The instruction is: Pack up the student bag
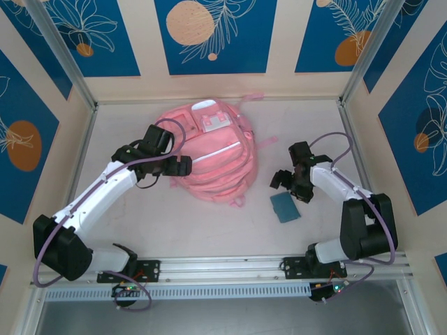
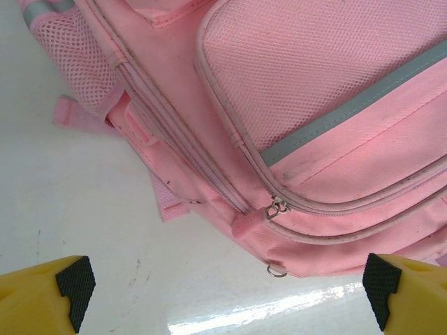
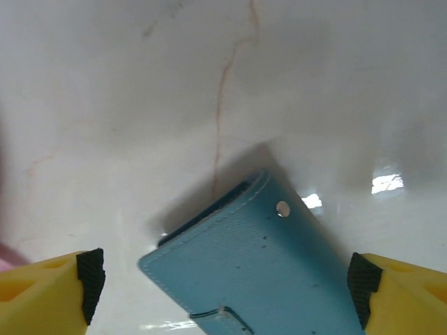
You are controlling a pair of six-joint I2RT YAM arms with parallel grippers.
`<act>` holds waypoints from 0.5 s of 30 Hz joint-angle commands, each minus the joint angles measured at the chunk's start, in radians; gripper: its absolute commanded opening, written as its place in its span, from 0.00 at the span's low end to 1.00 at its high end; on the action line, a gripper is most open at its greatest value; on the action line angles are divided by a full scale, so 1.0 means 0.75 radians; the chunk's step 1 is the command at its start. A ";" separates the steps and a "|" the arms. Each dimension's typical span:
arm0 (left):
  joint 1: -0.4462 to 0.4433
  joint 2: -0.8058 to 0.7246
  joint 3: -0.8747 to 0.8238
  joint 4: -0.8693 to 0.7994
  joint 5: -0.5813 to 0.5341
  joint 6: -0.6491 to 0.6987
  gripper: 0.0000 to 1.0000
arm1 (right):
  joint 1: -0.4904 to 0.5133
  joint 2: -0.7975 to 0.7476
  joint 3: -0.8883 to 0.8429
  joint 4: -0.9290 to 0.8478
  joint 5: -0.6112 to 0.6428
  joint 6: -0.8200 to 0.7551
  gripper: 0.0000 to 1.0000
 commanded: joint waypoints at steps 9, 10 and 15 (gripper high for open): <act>0.014 -0.041 0.009 0.027 0.019 0.008 1.00 | 0.039 0.033 -0.103 -0.033 -0.101 -0.046 0.96; 0.015 -0.043 0.007 0.033 0.021 0.008 1.00 | 0.046 0.032 -0.108 -0.034 -0.112 -0.041 0.96; 0.014 -0.037 0.009 0.032 0.030 0.008 1.00 | 0.110 0.019 -0.122 -0.048 -0.190 0.001 0.95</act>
